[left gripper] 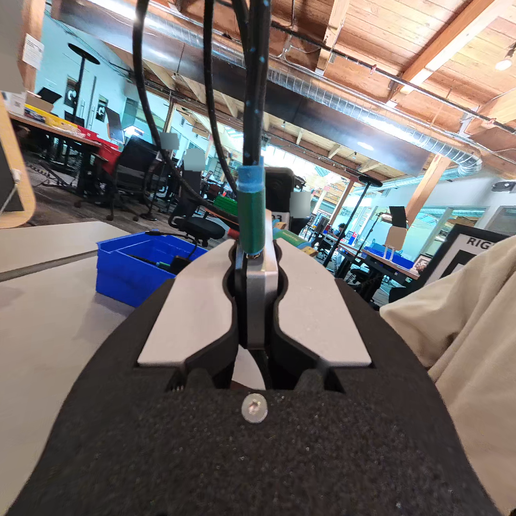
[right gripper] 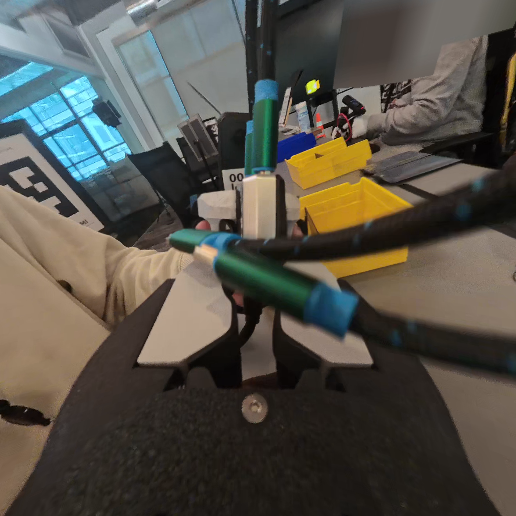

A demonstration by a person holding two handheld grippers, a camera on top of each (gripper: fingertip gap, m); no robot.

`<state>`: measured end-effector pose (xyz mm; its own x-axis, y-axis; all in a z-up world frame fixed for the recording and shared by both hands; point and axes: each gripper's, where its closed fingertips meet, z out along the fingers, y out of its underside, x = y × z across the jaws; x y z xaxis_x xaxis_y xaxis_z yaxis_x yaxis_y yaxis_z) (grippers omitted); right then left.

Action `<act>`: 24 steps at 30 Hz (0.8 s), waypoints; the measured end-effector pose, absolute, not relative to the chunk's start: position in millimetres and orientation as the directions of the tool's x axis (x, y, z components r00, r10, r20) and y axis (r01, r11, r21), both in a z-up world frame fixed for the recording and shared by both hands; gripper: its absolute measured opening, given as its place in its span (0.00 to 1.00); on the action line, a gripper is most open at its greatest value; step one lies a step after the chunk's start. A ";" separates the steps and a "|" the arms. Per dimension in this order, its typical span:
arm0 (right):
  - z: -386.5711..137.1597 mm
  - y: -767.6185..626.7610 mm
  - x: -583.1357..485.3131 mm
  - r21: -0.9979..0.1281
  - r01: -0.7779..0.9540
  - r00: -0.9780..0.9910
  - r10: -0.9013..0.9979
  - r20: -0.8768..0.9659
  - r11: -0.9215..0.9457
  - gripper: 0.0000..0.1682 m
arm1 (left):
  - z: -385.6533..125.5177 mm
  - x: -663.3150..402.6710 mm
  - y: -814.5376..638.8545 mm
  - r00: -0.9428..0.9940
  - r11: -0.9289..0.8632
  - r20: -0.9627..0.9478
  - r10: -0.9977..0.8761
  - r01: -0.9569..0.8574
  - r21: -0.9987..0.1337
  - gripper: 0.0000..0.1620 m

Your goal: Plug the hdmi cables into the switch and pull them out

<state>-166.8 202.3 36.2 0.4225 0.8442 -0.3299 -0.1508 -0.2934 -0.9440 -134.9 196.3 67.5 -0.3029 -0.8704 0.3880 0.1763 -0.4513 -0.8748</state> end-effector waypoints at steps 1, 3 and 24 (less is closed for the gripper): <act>38.1 201.6 -165.8 -0.943 -0.157 0.409 0.850 -0.331 -0.292 0.14 | 69.0 -134.2 196.2 -0.307 -0.457 0.391 -0.868 0.182 -0.871 0.14; 37.8 201.6 -162.7 -0.941 -0.159 0.412 0.846 -0.337 -0.297 0.13 | 69.2 -135.0 197.6 -0.289 -0.442 0.383 -0.877 0.177 -0.879 0.15; 226.3 284.5 125.1 -0.959 0.218 0.883 0.381 0.273 0.183 0.13 | -42.8 -208.3 202.4 -0.013 -0.464 0.468 -0.883 0.166 -0.870 0.12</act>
<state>125.1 284.5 226.3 0.8832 0.3812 0.2734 0.2177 0.1832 -0.9587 -208.3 202.4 -42.8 -0.0135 -0.8834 0.4684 0.1664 -0.4639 -0.8701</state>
